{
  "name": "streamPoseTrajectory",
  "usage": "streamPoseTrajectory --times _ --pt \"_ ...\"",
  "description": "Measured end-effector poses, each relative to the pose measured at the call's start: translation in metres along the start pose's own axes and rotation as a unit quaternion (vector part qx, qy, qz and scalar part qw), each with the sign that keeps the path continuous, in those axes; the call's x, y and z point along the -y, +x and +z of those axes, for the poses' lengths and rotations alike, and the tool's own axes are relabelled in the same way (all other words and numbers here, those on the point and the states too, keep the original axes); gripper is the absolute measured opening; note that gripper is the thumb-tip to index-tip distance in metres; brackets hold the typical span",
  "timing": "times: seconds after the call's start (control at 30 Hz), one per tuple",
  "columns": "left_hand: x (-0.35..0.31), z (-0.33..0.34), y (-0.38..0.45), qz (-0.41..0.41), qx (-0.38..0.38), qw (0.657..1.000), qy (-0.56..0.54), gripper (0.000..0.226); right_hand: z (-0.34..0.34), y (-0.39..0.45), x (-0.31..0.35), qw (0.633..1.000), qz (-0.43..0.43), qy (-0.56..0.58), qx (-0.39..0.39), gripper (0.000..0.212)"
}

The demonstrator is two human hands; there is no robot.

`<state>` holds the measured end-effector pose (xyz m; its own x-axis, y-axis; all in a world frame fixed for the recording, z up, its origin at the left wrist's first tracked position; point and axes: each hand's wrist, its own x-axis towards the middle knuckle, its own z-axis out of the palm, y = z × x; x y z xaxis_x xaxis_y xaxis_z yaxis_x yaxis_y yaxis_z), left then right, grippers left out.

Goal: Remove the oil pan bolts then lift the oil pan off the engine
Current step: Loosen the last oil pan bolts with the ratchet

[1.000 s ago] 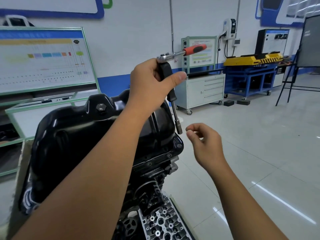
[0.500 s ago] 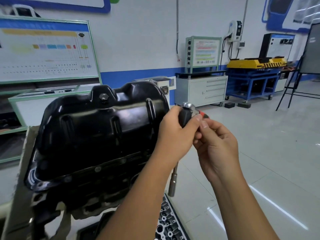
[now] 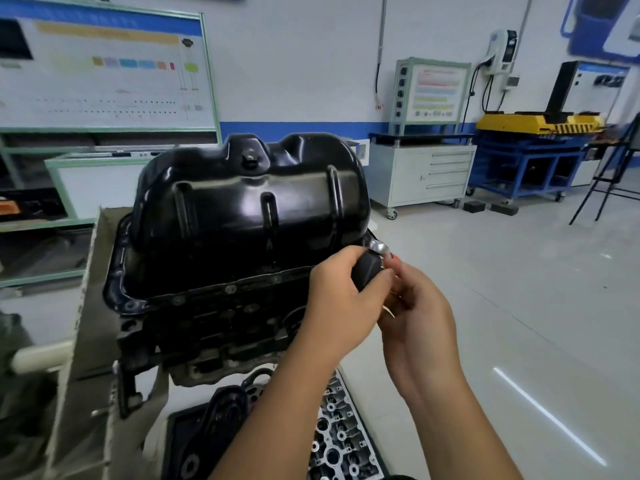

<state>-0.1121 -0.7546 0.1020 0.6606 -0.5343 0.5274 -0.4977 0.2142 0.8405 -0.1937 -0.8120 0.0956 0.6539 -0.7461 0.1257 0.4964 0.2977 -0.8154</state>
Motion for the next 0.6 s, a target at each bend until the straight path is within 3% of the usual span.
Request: streamPoseTrajectory --times 0.13,0.4,0.6 --pt "-0.011 -0.015 -0.009 -0.008 0.029 0.999 0.024 0.019 0.023 -0.013 -0.014 0.996 0.035 0.022 0.080 0.023" --pt "-0.032 -0.077 -0.021 0.026 0.018 0.999 0.043 0.024 0.076 -0.027 -0.020 0.993 0.000 0.083 0.085 0.015" --pt "-0.042 -0.142 -0.037 -0.030 0.017 0.999 0.011 0.017 0.139 -0.051 -0.015 0.990 -0.060 0.088 0.088 0.041"
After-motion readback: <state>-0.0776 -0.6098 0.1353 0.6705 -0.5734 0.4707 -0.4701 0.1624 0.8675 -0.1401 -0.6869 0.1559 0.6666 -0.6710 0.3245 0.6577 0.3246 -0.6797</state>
